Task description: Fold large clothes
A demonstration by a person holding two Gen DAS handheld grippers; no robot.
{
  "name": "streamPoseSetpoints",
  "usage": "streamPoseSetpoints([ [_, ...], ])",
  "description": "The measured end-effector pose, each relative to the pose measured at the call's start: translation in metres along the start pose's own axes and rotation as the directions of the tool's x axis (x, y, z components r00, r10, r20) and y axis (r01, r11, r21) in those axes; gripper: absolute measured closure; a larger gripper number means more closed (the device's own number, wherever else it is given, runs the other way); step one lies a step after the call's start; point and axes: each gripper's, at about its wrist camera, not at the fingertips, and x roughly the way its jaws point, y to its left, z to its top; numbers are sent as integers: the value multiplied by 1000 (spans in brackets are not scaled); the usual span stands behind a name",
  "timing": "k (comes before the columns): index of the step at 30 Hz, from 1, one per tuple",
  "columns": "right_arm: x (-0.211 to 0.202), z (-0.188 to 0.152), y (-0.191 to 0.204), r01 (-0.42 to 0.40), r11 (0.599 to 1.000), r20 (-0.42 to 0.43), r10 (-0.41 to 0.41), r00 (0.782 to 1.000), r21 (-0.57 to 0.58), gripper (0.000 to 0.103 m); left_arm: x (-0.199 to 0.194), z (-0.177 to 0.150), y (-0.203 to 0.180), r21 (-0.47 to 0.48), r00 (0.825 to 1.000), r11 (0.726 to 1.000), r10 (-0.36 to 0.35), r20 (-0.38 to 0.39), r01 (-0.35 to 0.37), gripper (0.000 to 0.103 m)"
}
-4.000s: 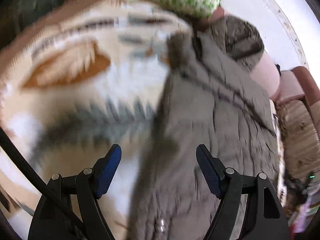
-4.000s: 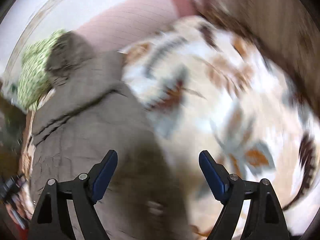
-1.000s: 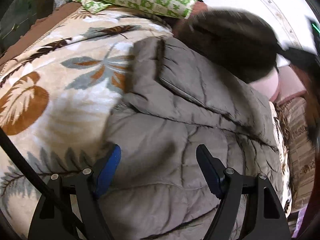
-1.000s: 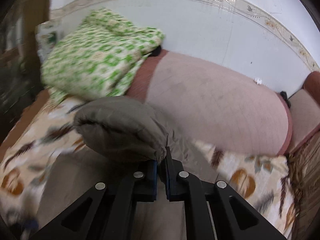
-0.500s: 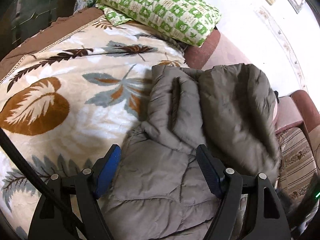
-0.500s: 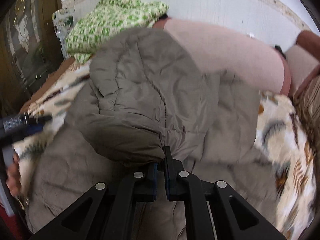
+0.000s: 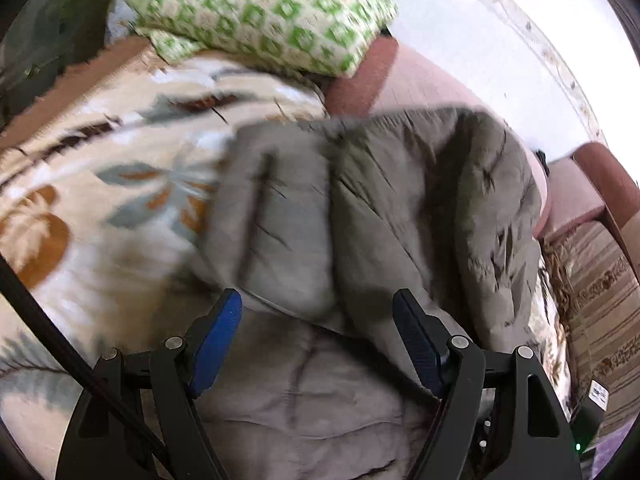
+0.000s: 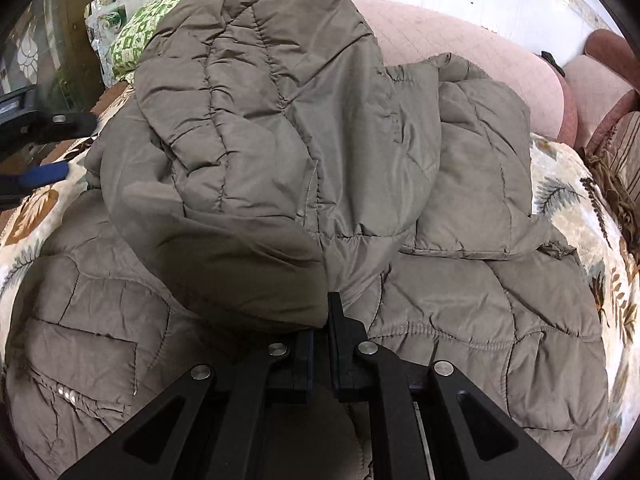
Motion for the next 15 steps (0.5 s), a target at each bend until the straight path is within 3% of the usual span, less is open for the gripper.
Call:
streamPoseSetpoints([
  [2, -3, 1, 4, 16, 1000, 4, -16, 1000, -21, 96, 11, -5, -11, 31, 1000, 1000, 2, -28, -2, 32],
  [3, -5, 1, 6, 22, 999, 6, -22, 1000, -30, 95, 18, -8, -17, 64, 999, 998, 23, -48, -20, 46],
  [5, -9, -1, 9, 28, 999, 6, -28, 1000, -40, 92, 36, -14, -23, 101, 992, 994, 55, -111, -44, 60],
  [7, -18, -6, 6, 33, 999, 2, -33, 999, -36, 87, 42, -18, -20, 84, 991, 996, 52, -127, -42, 60],
  [9, -38, -11, 0, 5, 1000, 4, -5, 1000, -20, 70, 41, -18, -19, 78, 991, 996, 46, -124, -36, 60],
  [11, -62, -10, -10, -17, 1000, 51, 16, 999, 10, 61, 38, -17, -19, 69, 992, 997, 38, -120, -30, 59],
  [15, -108, 32, -17, -21, 998, 193, 11, 981, 51, 61, 31, -18, -16, 26, 991, 1000, 16, -132, -13, 59],
])
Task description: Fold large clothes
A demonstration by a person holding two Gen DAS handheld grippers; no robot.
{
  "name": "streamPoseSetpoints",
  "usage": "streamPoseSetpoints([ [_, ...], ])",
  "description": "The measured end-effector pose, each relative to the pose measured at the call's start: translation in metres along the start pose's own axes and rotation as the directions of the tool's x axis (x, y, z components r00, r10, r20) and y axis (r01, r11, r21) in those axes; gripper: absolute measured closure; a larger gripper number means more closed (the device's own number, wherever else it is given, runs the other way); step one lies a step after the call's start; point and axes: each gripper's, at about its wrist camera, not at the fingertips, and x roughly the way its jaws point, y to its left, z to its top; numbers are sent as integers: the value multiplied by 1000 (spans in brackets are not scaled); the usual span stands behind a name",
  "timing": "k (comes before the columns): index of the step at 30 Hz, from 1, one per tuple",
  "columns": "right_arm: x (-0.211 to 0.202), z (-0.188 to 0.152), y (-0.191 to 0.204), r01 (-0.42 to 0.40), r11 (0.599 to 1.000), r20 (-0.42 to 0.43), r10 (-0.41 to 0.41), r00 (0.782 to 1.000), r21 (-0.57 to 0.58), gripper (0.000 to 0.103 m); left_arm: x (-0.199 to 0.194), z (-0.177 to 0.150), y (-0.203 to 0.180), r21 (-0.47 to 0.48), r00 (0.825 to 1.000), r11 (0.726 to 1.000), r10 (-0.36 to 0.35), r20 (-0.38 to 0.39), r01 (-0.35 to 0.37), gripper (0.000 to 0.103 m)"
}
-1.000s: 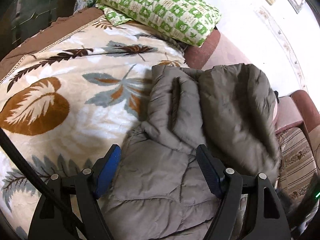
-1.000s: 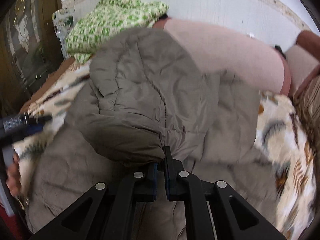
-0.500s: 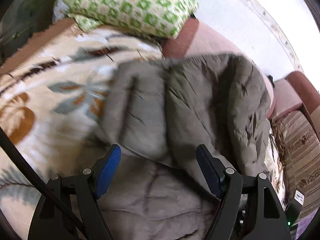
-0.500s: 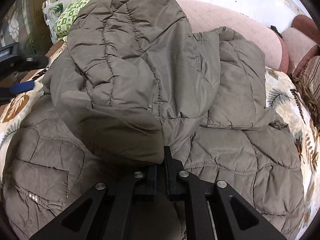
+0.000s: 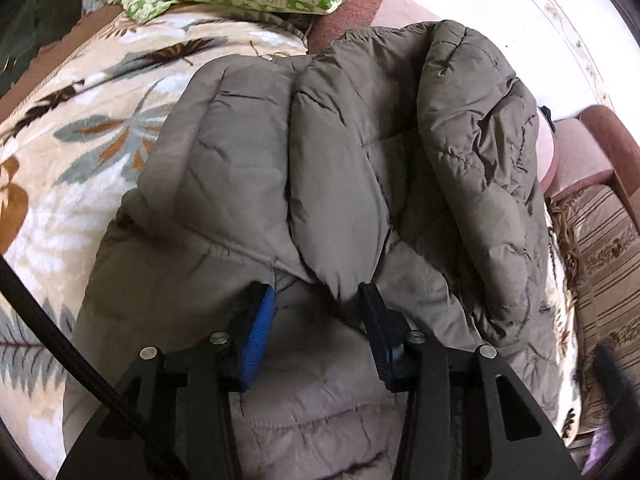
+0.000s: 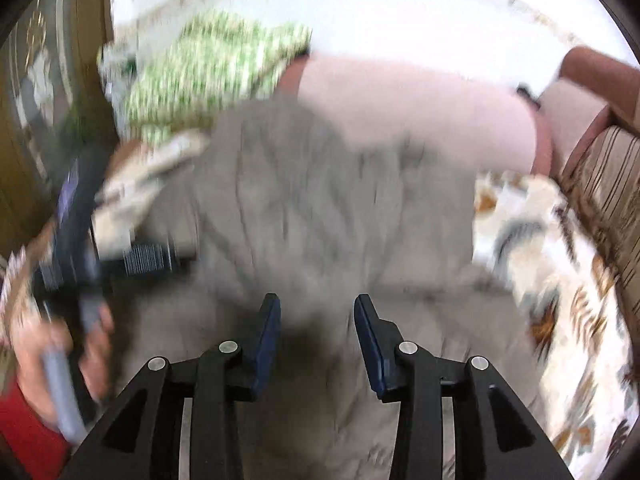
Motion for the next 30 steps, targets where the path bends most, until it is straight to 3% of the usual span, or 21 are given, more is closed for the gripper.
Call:
streamPoseSetpoints([
  [2, 1, 37, 2, -33, 998, 29, 32, 999, 44, 61, -13, -1, 1, 3, 1000, 1000, -6, 19, 5, 59],
  [6, 35, 109, 13, -148, 979, 69, 139, 988, 138, 74, -38, 1, 8, 10, 996, 1000, 24, 91, -25, 56],
  [8, 61, 134, 14, -250, 942, 72, 240, 968, 225, 75, -45, 5, 15, -10, 992, 999, 46, 117, -45, 56],
  [10, 101, 152, 11, -365, 859, 81, 361, 929, 358, 75, -50, 9, 26, -35, 989, 997, 70, 130, -66, 55],
  [16, 211, 124, 5, -425, 702, 26, 502, 865, 572, 75, -49, 10, 48, -61, 985, 990, 132, 112, -126, 55],
  [19, 258, 83, -4, -342, 697, -67, 488, 870, 630, 81, -46, 11, 53, -60, 983, 988, 150, 103, -144, 55],
  [20, 267, 73, -7, -350, 694, -63, 495, 867, 629, 82, -46, 13, 55, -60, 983, 987, 153, 102, -147, 55],
  [21, 269, 66, -10, -388, 680, -19, 508, 861, 623, 82, -46, 13, 56, -58, 982, 987, 155, 103, -150, 55],
  [23, 269, 65, -11, -397, 673, -9, 514, 858, 624, 82, -46, 13, 56, -55, 981, 986, 160, 108, -154, 55],
  [24, 268, 68, -10, -383, 685, -26, 506, 862, 620, 82, -47, 13, 55, -56, 981, 986, 161, 112, -155, 55],
  [26, 257, 82, 0, -312, 748, -102, 449, 888, 585, 81, -47, 12, 54, -57, 981, 987, 158, 113, -152, 55],
  [27, 244, 89, 4, -316, 761, -98, 443, 891, 567, 76, -47, 12, 54, -56, 981, 987, 157, 111, -152, 55],
  [29, 218, 97, 8, -416, 737, -15, 500, 866, 533, 74, -47, 11, 53, -52, 981, 987, 158, 111, -153, 55],
  [30, 203, 99, 9, -485, 703, 35, 550, 834, 520, 74, -47, 11, 52, -52, 981, 987, 160, 112, -154, 54],
])
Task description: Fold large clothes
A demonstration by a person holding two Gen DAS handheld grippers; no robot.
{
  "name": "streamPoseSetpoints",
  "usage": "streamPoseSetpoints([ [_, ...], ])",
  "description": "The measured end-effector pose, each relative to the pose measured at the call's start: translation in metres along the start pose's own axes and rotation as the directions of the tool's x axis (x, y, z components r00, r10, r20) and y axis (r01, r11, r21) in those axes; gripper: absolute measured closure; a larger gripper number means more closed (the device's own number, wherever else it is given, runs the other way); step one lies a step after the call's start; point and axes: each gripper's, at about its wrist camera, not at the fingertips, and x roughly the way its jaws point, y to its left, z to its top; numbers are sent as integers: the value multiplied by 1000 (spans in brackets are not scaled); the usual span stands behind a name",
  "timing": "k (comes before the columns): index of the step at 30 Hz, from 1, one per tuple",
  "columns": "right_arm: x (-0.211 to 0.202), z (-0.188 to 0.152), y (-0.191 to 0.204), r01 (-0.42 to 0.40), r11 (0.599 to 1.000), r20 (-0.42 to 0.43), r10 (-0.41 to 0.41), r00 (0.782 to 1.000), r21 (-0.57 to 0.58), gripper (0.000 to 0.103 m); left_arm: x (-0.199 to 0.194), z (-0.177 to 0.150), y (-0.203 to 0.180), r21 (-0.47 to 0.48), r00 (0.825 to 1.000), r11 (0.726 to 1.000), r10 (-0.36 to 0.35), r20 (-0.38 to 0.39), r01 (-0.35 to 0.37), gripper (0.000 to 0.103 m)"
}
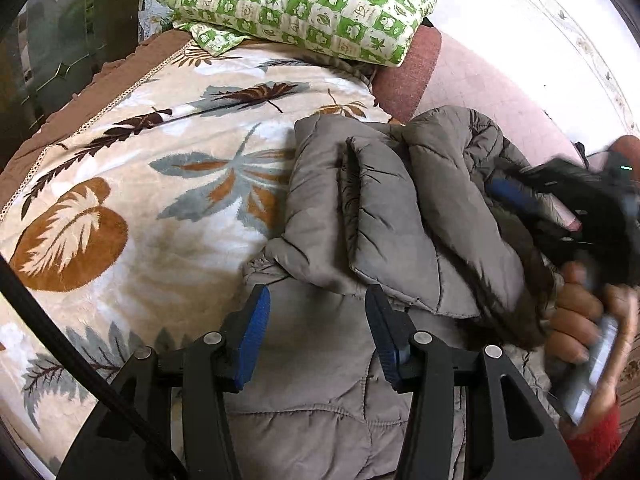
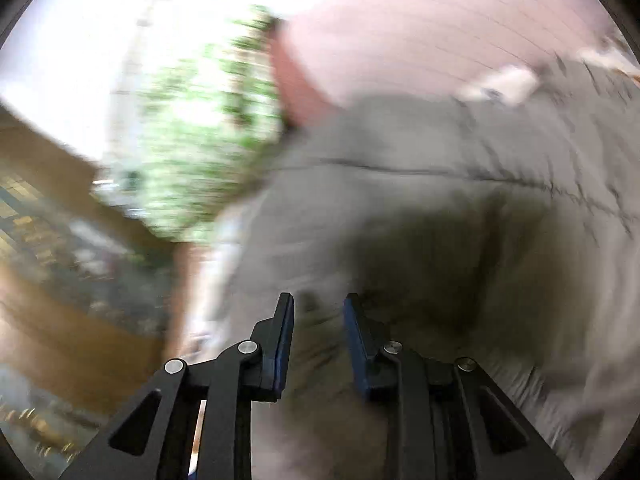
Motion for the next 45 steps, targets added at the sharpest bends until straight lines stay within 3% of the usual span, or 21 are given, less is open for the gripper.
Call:
streamPoseSetpoints([
  [2, -14, -7, 3, -79, 997, 10, 79, 997, 2, 74, -1, 0, 0, -3, 1000, 1000, -2, 2, 2, 54],
  [4, -17, -13, -7, -84, 996, 10, 84, 996, 13, 74, -2, -1, 0, -2, 1000, 1000, 0, 7, 0, 54],
  [7, -16, -25, -54, 1, 995, 7, -2, 1000, 103, 83, -3, -2, 0, 3, 1000, 1000, 7, 12, -7, 54],
  [9, -20, -30, -78, 73, 987, 5, -75, 997, 140, 97, -3, -2, 1, 4, 1000, 1000, 2, 9, -2, 54],
  [11, -37, -32, -86, 76, 984, 17, -80, 997, 161, 97, -3, -1, 2, 1, 1000, 1000, -1, 9, 1, 54],
  [14, -73, -37, -86, 46, 995, 68, -53, 996, 90, 93, -3, 0, 3, -10, 1000, 1000, -5, 10, 5, 54],
  [16, -85, -44, -99, 129, 988, 57, -134, 989, 82, 94, -2, -1, 2, -15, 1000, 1000, -5, 7, 5, 53],
  [17, -85, -42, -109, 177, 981, 33, -180, 983, 79, 100, -2, -1, 2, -15, 1000, 1000, -4, 4, 5, 53],
  [19, -97, -47, -115, 197, 976, 39, -201, 979, 87, 102, -2, -2, 0, -10, 1000, 1000, -4, 4, 4, 53],
  [20, -104, -48, -112, 194, 976, 61, -200, 978, 101, 96, -3, -2, 0, -7, 1000, 1000, -2, 8, 2, 53],
  [21, -114, -50, -103, 145, 983, 104, -157, 982, 116, 91, -3, -2, 0, -3, 1000, 1000, 4, 13, -4, 53],
  [24, -117, -50, -69, -27, 997, 132, 17, 991, 76, 91, -4, 0, 1, -9, 1000, 1000, 13, 20, -13, 52],
  [26, -110, -51, -48, -104, 994, 109, 100, 989, 35, 91, -4, 0, 3, -18, 1000, 1000, 13, 19, -13, 52],
  [29, -67, -57, -22, -189, 982, 0, 189, 982, -3, 91, -2, 2, 5, -25, 1000, 999, 24, 17, -24, 52],
  [33, 10, -85, -44, -88, 993, -158, 100, 982, 80, 94, -4, 4, 11, -46, 1000, 999, 14, 20, -13, 51],
  [35, 16, -96, -50, -75, 993, -164, 89, 982, 91, 94, -6, 5, 14, -58, 1000, 998, -4, 13, 5, 51],
  [38, -19, -89, -37, -119, 992, -147, 125, 981, 44, 94, -13, 4, 11, -70, 997, 995, -74, -16, 73, 49],
  [40, -53, -76, -25, -113, 992, -95, 107, 990, -54, 94, -18, 4, -3, -51, 994, 993, -104, -13, 103, 48],
  [44, -108, -47, -37, 16, 990, 30, -12, 999, -142, 94, -6, 17, -51, 23, 994, 994, -108, -7, 108, 46],
  [45, -114, -41, -47, 34, 991, 42, -29, 999, -128, 94, 4, 25, -70, 43, 988, 988, -151, -12, 151, 46],
])
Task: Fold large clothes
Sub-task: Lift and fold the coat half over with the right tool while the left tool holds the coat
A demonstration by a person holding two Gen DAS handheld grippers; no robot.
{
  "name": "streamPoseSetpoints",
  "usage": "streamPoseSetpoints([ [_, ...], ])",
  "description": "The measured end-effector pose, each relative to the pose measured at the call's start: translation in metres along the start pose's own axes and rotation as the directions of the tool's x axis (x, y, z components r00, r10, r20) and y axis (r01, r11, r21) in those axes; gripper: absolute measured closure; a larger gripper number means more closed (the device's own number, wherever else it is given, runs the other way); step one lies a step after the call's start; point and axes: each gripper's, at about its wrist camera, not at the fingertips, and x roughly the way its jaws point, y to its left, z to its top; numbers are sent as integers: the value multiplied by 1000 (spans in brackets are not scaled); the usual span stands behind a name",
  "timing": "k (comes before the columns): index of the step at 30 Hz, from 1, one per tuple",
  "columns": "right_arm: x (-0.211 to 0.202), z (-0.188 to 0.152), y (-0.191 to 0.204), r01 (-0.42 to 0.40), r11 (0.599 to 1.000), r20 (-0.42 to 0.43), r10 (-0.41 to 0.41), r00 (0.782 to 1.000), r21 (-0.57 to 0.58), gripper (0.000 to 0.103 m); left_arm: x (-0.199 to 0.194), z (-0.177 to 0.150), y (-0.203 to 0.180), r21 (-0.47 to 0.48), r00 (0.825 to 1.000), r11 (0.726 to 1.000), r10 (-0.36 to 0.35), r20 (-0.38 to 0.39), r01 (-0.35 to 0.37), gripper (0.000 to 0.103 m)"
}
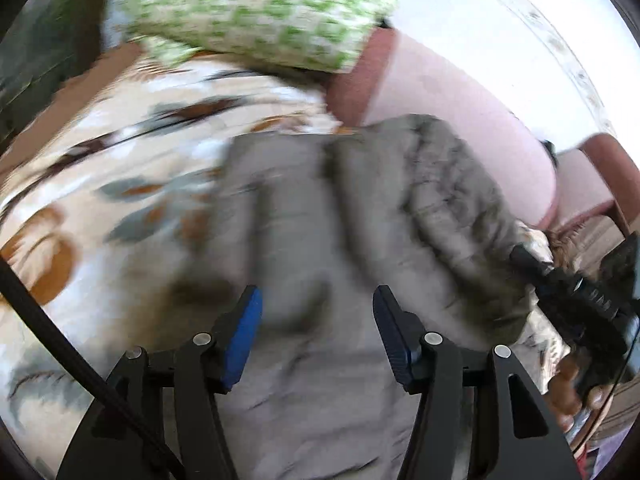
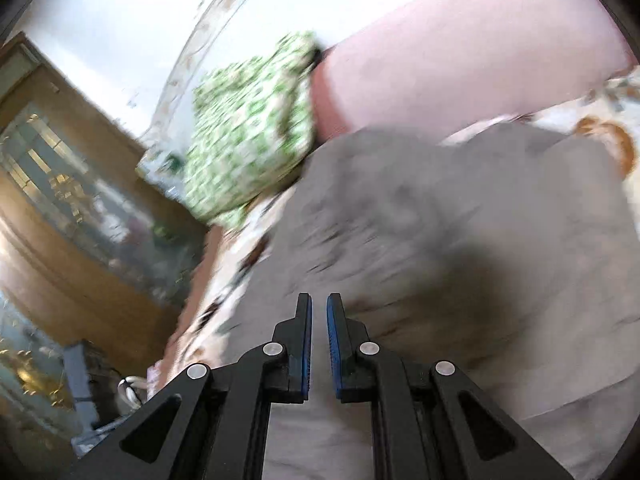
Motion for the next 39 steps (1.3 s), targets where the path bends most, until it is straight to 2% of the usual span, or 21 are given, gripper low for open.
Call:
streamPoseSetpoints([
  [1, -4, 3, -17, 8, 999, -2, -7, 1000, 33, 94, 14, 6, -12, 16, 999, 999, -36, -11, 36, 46],
  [3, 5, 14, -39, 13, 997, -18, -11, 1000, 79, 94, 42, 16, -27, 29, 997, 998, -46, -54, 48, 46],
  [5, 20, 16, -67, 28, 991, -70, -19, 997, 130, 94, 75, 23, -29, 24, 996, 1000, 7, -87, -5, 46],
  [8, 34, 15, -94, 21, 983, -75, -7, 997, 183, 102, 95, 27, -29, 36, 997, 999, 20, -73, -18, 46],
  [10, 43, 14, -100, -11, 978, -62, 25, 998, 208, 103, 98, 26, -41, 108, 995, 991, 82, -53, -76, 46],
  [13, 34, 17, -93, 32, 987, -68, -21, 997, 159, 101, 92, 23, -56, 192, 987, 970, 158, -36, -149, 46],
  [14, 28, 19, -83, 61, 990, -67, -53, 996, 126, 99, 83, 21, -59, 205, 986, 966, 166, -35, -156, 46],
  [16, 19, 20, -63, 99, 993, -47, -96, 994, 70, 84, 64, 15, -57, 210, 988, 967, 153, -34, -142, 46],
  [17, 16, 19, -54, 106, 993, -38, -104, 994, 52, 61, 53, 10, -56, 213, 989, 968, 141, -33, -131, 46],
  [18, 0, 15, -47, 114, 993, -22, -113, 993, 28, 44, 38, 4, -52, 216, 991, 969, 128, -31, -118, 46],
  [20, -29, 6, -41, 146, 989, 2, -146, 989, -2, 32, 14, -8, -41, 216, 992, 970, 119, -27, -111, 43],
  [24, -92, -23, -47, 259, 965, 14, -258, 966, -46, 30, -31, -41, 2, 179, 993, 978, 112, -40, -103, 41],
  [26, -119, -37, -59, 308, 951, 15, -307, 952, -33, 30, -49, -60, 30, 163, 989, 979, 135, -52, -125, 38],
  [29, -168, -62, -87, 399, 917, 11, -399, 917, 11, 30, -71, -87, 71, 117, 985, 981, 164, -59, -156, 34],
  [31, -193, -78, -108, 433, 899, -4, -434, 901, 62, 30, -77, -98, 97, 57, 985, 988, 150, -89, -145, 33],
  [34, -211, -100, -134, 467, 875, -35, -466, 884, 133, 30, -77, -117, 132, -64, 986, 996, 56, -156, -66, 33],
  [36, -213, -113, -149, 436, 882, -78, -430, 900, 177, 30, -68, -130, 142, -118, 976, 993, -43, -215, 18, 33],
  [38, -211, -128, -165, 375, 896, -119, -357, 927, 239, 30, -62, -142, 140, -135, 966, 989, -94, -242, 62, 32],
  [39, -208, -135, -171, 336, 900, -127, -312, 941, 278, 30, -62, -148, 136, -110, 970, 992, -81, -227, 57, 31],
])
